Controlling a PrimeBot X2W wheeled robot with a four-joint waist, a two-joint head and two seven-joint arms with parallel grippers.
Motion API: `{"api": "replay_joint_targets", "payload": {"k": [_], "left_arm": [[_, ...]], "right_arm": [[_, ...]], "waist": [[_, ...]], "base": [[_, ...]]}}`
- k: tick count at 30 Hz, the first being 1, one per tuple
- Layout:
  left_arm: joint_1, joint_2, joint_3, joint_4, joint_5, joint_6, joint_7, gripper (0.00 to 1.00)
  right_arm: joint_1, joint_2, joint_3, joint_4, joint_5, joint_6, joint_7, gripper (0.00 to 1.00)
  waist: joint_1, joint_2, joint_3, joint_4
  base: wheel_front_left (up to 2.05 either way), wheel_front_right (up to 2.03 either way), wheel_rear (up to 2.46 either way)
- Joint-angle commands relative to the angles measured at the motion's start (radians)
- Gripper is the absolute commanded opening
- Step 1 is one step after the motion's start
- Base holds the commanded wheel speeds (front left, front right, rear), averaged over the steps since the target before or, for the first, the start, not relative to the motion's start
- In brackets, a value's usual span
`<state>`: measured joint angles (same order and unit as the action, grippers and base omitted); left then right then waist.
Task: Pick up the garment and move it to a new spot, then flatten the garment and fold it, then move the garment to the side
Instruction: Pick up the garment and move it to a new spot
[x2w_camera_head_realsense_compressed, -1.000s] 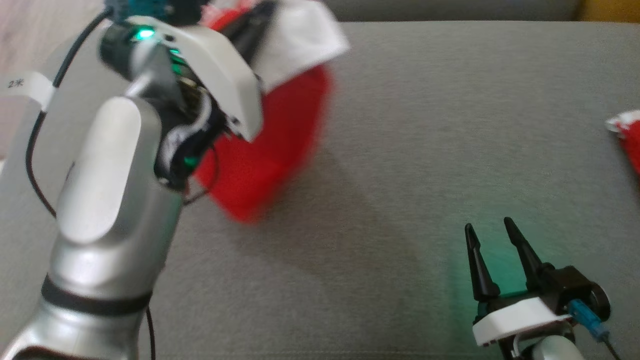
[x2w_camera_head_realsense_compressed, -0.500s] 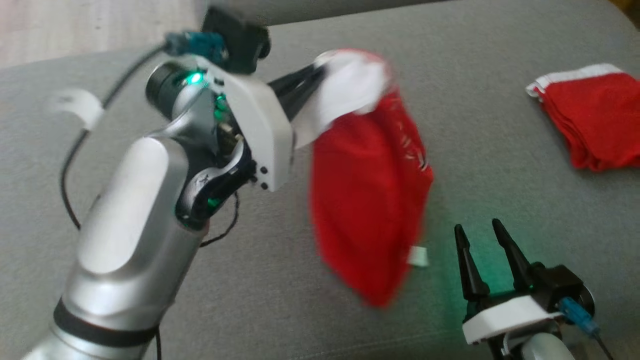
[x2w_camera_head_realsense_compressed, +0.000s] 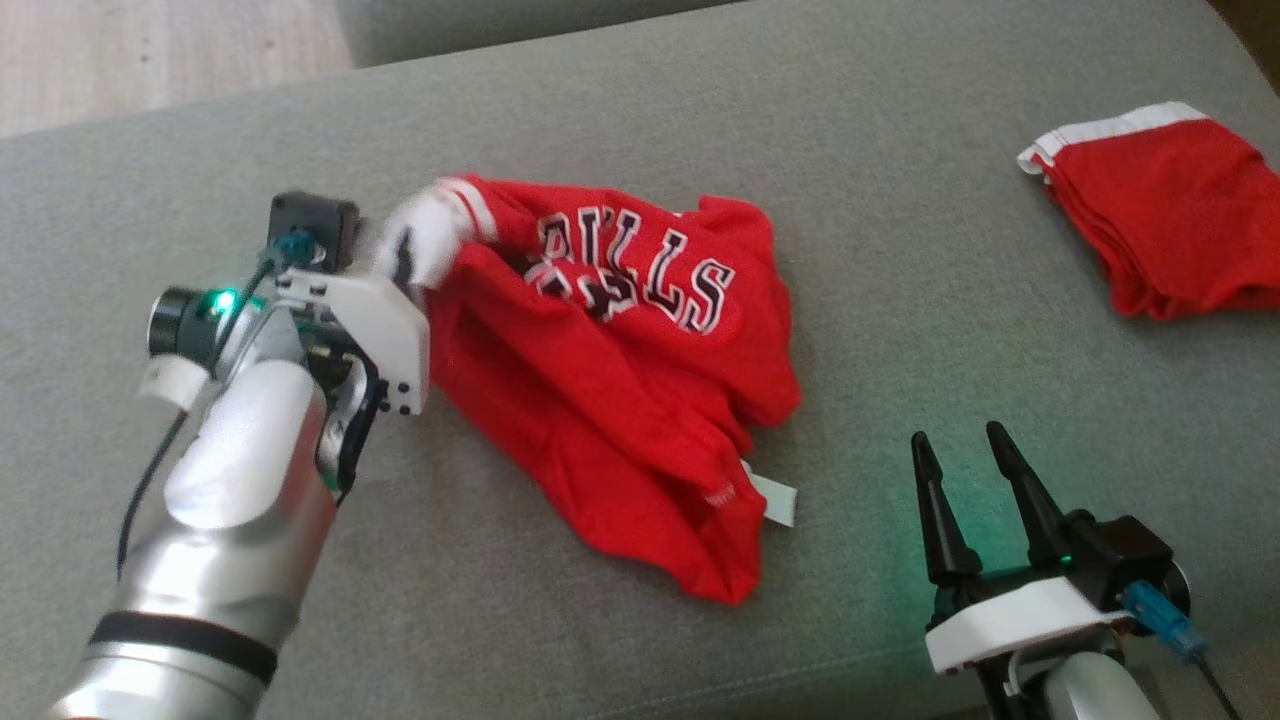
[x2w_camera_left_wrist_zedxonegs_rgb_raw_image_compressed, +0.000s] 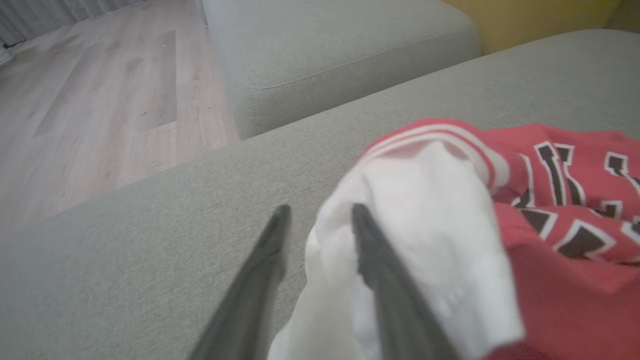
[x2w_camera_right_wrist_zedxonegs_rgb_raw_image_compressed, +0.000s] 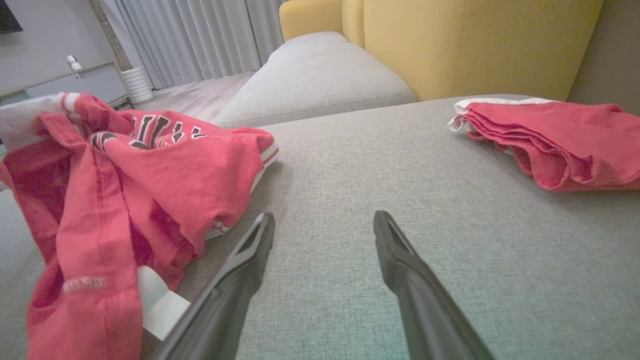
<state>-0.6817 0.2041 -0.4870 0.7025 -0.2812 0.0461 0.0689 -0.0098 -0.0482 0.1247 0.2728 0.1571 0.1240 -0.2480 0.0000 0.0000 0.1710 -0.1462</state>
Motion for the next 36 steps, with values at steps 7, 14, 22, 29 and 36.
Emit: {"api": "replay_joint_targets", "payload": {"k": [7,14,22,29,36], "left_arm": [[-0.015,-0.039,0.086,0.048,-0.031,0.071,-0.207,1.0],[0.195,-0.087,0.137,-0.109,-0.095,0.131,-0.31,1.0],[0.544,-0.077,0.113,-0.415,-0.046,0.243,-0.327,1.0],[0.784,-0.057,0.129,-0.591,0.008,0.298,-0.33,1.0],[0.86,-0.04,0.176,-0.649,0.061,0.251,-0.331,1.0]], "right_arm": [[0.015,-0.002,-0.012,-0.031,-0.021,0.007,-0.014,1.0],[0.067,-0.002,-0.077,-0.061,-0.057,0.007,-0.014,1.0],[0.143,-0.002,-0.159,-0.094,-0.086,0.007,-0.014,1.0],[0.176,-0.002,-0.222,-0.109,-0.093,0.007,-0.014,1.0],[0.196,-0.002,-0.236,-0.1,-0.099,0.007,-0.014,1.0]], "waist": [[0.0,0.0,-0.062,0.058],[0.0,0.0,-0.139,0.12],[0.0,0.0,-0.201,0.184],[0.0,0.0,-0.221,0.217],[0.0,0.0,-0.233,0.226]], "base": [[0.0,0.0,0.0],[0.0,0.0,0.0],[0.0,0.0,0.0],[0.0,0.0,0.0],[0.0,0.0,0.0]]}}
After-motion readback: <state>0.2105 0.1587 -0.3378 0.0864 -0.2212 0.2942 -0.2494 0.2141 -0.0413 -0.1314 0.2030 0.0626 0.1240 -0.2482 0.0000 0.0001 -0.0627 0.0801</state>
